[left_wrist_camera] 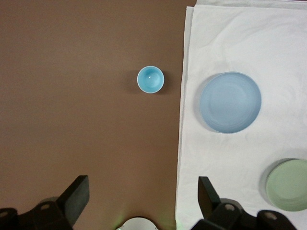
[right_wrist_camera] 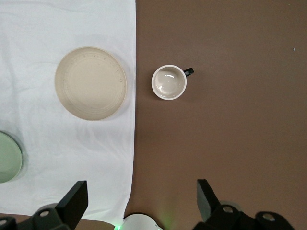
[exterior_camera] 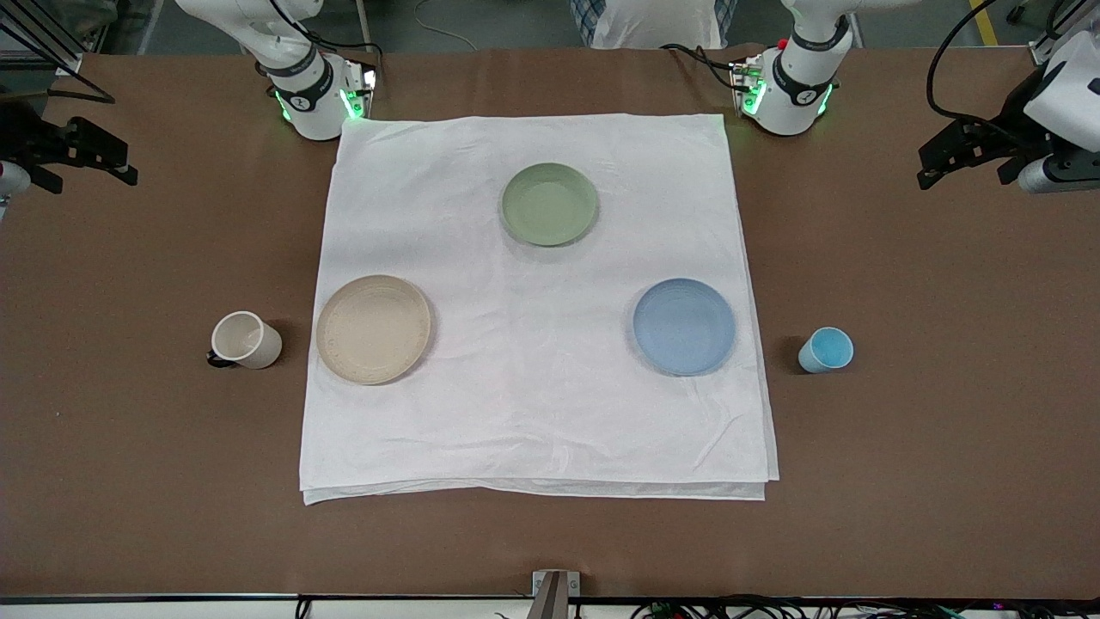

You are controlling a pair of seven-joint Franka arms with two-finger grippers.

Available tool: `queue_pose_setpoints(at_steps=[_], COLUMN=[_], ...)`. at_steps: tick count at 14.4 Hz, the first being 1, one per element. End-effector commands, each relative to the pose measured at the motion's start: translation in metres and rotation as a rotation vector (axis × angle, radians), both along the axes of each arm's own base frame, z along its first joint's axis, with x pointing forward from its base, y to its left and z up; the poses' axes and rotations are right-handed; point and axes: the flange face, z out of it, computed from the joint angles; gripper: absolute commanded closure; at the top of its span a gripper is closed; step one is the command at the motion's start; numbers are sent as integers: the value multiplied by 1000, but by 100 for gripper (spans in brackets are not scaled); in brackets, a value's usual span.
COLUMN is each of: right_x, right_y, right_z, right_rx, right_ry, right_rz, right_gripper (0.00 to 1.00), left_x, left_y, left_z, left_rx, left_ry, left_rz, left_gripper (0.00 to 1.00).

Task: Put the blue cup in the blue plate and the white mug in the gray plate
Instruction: 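Reach the left gripper to the blue cup while the right gripper reaches the mug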

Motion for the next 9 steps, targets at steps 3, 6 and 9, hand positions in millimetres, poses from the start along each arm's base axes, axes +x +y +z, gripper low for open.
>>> queue_pose_setpoints(at_steps=[3, 6, 9], right_x=[-6, -6, -6], right_y=[-4, -4, -3], right_z=[3, 3, 5], right_rx=[-11, -11, -11], right_ry=[1, 0, -3], right_rz=[-3, -3, -2], right_gripper=[0, 0, 0], left_x=[5, 27, 57], left_y=[6, 12, 35], left_z=[5, -10, -69], left_rx=[-2, -5, -8], left_ry=[-8, 8, 48], left_rz=[-11, 0, 45], left_gripper=[0, 0, 0])
